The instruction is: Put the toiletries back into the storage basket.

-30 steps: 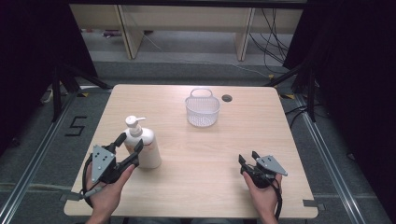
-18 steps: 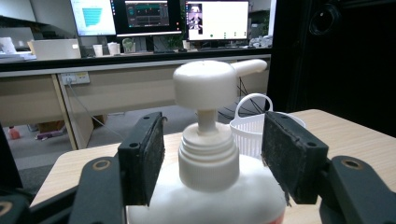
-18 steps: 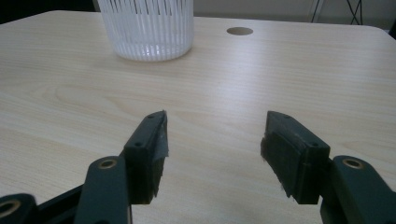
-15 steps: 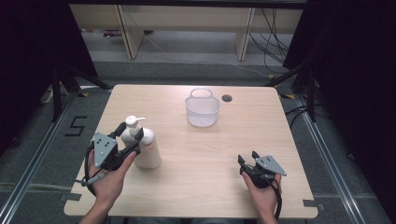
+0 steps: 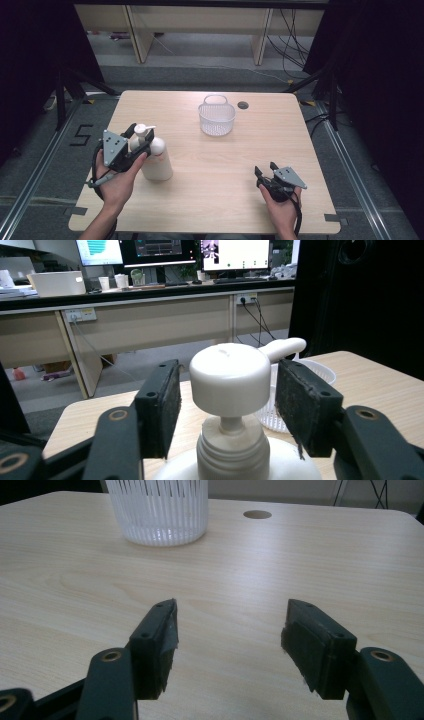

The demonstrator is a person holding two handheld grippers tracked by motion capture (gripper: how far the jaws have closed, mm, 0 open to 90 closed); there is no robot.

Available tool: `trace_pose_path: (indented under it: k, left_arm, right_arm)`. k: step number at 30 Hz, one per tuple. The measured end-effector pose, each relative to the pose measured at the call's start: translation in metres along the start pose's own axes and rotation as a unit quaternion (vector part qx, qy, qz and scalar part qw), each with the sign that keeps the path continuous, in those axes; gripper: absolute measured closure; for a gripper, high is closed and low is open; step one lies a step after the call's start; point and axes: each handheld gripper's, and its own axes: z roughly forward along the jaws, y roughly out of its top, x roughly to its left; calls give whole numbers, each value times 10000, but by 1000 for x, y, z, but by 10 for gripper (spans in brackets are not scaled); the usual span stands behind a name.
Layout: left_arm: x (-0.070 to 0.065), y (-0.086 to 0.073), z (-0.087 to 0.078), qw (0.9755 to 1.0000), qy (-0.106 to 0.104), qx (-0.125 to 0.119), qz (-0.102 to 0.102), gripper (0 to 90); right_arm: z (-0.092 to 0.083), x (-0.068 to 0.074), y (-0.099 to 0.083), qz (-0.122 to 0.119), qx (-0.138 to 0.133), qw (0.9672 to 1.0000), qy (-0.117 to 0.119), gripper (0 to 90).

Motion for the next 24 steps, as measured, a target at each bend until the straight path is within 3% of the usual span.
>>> trace_pose_path:
  k: [7,8,9,15,24]
  left_arm:
    - [1,3,2,10000,44,51,72,510]
    - [0,3,3,9999,46,69,66,527]
    - [0,3,3,9999,53,72,64,544]
    - [0,3,3,9999,58,95,10,580]
    - [0,5,4,9999,-49,149,-12,585]
  right_arm:
    - [-2,1,1,41,23,10000,-3,389]
    - [-3,4,0,219,92,9997,-16,389]
    - [-1,0,1,-110,56,9999,-54,389]
    - [0,1,0,32,20,10000,88,388]
    - [-1,1,1,17,52,10000,25,388]
